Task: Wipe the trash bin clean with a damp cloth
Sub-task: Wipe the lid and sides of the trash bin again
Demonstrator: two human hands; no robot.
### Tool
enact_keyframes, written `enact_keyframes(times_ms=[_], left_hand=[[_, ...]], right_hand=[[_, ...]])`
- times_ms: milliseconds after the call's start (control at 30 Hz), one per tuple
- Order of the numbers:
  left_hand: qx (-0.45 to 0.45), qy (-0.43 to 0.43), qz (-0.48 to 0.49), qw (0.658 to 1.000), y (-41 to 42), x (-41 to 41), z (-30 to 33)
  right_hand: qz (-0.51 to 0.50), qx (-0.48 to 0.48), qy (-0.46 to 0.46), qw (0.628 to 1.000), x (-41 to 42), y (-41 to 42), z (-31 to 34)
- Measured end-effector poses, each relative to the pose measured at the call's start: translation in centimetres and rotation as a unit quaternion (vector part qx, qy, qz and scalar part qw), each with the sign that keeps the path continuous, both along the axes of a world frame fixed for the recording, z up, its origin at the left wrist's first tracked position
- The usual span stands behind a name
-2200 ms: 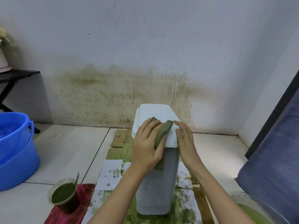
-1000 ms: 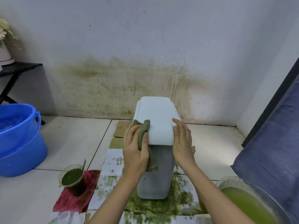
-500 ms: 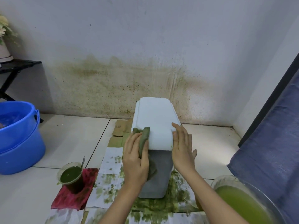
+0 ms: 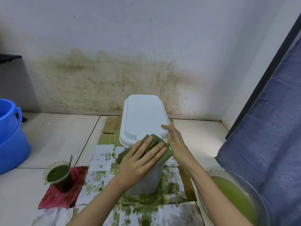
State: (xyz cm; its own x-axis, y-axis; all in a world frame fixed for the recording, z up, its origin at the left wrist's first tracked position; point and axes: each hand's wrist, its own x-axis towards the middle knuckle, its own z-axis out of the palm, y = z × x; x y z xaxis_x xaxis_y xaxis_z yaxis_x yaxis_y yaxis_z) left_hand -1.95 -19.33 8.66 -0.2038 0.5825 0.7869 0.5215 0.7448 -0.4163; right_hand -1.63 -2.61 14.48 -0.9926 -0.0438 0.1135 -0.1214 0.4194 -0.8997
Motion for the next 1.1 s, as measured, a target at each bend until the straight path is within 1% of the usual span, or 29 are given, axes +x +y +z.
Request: enact_keyframes(times_ms=[67,100,133,167,233,267,300,367,400,433,467,500,533,600,633,667,700,733,767,800,867,933,1033,1100], left_hand=[[-0.070,0.012,0.001,0.998,-1.3,-0.8,0.9],[-0.072,0.001,0.002,0.997,-1.5,-1.1,1.4],[-0.041,-0.028,0.009,0.999,-1.4,-1.2,1.8],[0.024,-0.073,0.023,0.997,-1.0,-0.9,2.0],[0.175,-0.155,0.056,0.971,0.5,-0.1,2.1],[0.208,-0.174,0.062,0.961,1.2,0.3,1.8],[0.199,-0.182,0.059,0.961,1.6,0.7,1.3],[0.136,-0.175,0.038,0.974,1.1,0.6,0.7],[0.131,-0.173,0.033,0.976,0.6,0.3,0.8],[0.147,-0.177,0.033,0.973,0.4,0.1,1.0],[0.176,-0.184,0.035,0.966,0.2,-0.1,1.4],[0.209,-0.193,0.036,0.958,0.3,-0.3,1.9],[0.237,-0.204,0.033,0.949,0.6,-0.6,2.3],[0.286,-0.223,0.017,0.932,1.3,-1.9,3.8],[0.310,-0.230,0.008,0.922,1.5,-2.9,4.7],[0.335,-0.239,-0.005,0.911,1.6,-4.1,5.6],[0.359,-0.246,-0.021,0.900,1.6,-5.4,6.4],[0.377,-0.246,-0.037,0.892,1.4,-6.5,6.9],[0.383,-0.235,-0.048,0.892,1.3,-7.6,6.8],[0.371,-0.210,-0.051,0.903,1.2,-8.5,6.1],[0.318,-0.147,-0.042,0.936,0.8,-10.1,3.8],[0.285,-0.109,0.004,0.952,0.8,-11.7,1.0],[0.233,-0.105,0.117,0.960,1.3,-12.9,-2.4],[0.185,-0.113,0.135,0.967,1.5,-12.6,-4.8]], right_hand=[[0.013,-0.010,-0.006,1.000,-0.1,0.1,0.3],[0.021,-0.026,-0.012,0.999,-0.2,0.2,0.5],[0.027,-0.046,-0.015,0.998,-0.3,0.2,0.8],[0.029,-0.063,-0.019,0.997,-0.4,0.3,1.1],[0.028,-0.092,-0.034,0.995,-0.3,0.5,1.5],[0.027,-0.109,-0.044,0.993,-0.2,0.5,1.7],[0.028,-0.122,-0.054,0.991,0.0,0.6,1.9],[0.038,-0.123,-0.066,0.989,0.3,0.8,2.2],[0.042,-0.121,-0.067,0.989,0.2,0.9,2.3],[0.044,-0.118,-0.071,0.990,0.1,0.9,2.4],[0.040,-0.104,-0.076,0.991,0.0,0.8,2.4],[0.029,-0.069,-0.073,0.995,-0.2,0.5,2.4],[0.013,-0.005,-0.058,0.998,-0.5,0.2,2.2],[-0.011,0.135,0.009,0.991,-1.7,-0.3,2.1],[-0.012,0.174,0.043,0.984,-2.6,-0.7,2.2],[-0.009,0.182,0.062,0.981,-3.6,-1.1,2.6],[-0.007,0.171,0.067,0.983,-4.8,-1.5,3.0],[-0.008,0.149,0.067,0.987,-6.2,-1.8,3.4],[-0.011,0.125,0.063,0.990,-7.6,-2.1,3.9],[-0.013,0.106,0.059,0.993,-9.1,-2.2,4.1],[-0.017,0.082,0.066,0.994,-11.8,-2.4,4.4],[-0.016,0.058,0.089,0.994,-14.0,-2.7,4.4],[-0.024,0.019,0.106,0.994,-15.5,-3.1,4.5],[-0.017,0.012,0.110,0.994,-15.8,-2.9,4.7]])
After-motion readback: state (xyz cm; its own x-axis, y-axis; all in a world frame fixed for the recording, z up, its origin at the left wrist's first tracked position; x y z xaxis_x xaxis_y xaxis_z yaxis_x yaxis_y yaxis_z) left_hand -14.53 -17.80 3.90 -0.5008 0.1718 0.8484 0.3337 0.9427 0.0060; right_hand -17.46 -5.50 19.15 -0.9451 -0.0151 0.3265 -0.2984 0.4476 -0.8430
